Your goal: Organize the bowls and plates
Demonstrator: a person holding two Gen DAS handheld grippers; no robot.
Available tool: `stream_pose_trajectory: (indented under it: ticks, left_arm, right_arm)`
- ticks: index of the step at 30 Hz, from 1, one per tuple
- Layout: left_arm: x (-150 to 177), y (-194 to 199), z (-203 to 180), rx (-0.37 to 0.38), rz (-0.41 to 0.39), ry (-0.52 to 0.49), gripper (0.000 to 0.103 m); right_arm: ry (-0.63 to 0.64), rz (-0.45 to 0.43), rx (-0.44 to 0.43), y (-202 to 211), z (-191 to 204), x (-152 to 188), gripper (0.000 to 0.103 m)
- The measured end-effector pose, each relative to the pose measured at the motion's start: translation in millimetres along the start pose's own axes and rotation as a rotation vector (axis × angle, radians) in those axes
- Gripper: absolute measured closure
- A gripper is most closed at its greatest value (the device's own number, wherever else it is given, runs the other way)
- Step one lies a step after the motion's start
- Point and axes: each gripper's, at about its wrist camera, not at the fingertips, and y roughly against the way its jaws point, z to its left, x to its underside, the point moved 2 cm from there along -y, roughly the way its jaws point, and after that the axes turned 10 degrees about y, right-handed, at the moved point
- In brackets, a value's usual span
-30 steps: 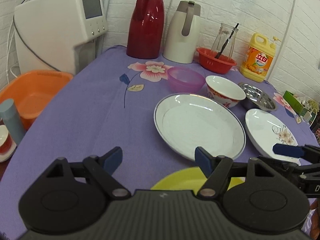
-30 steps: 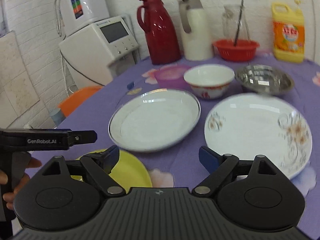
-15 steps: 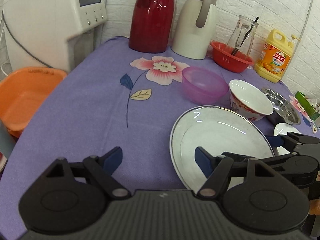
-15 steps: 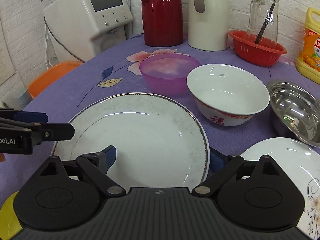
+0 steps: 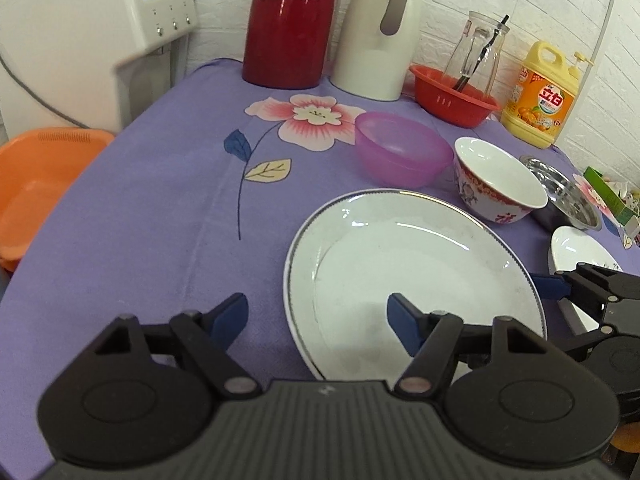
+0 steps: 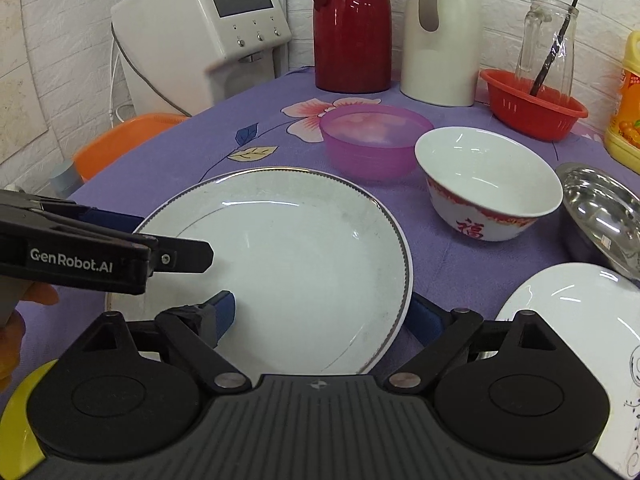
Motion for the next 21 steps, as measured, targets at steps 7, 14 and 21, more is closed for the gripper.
stream_pose_trajectory:
  ticks: [7,14,21]
  left_arm:
    - [6,-3,-8,-0.018,-0.014,-0.056,0.051]
    - [4,-5,-19,-0.035,-0.004,-0.038,0.061]
    - [-9,30,-29,-0.024,-0.078,-0.039,0.062]
  right_arm:
    - [0.009,-0.022,-0.015,-3,0,2,0.000]
    - [0.013,-0.016,0.000,-2,7,0,0.000]
    - [0.004,-0.078,0.019,30,12,-13,0.000]
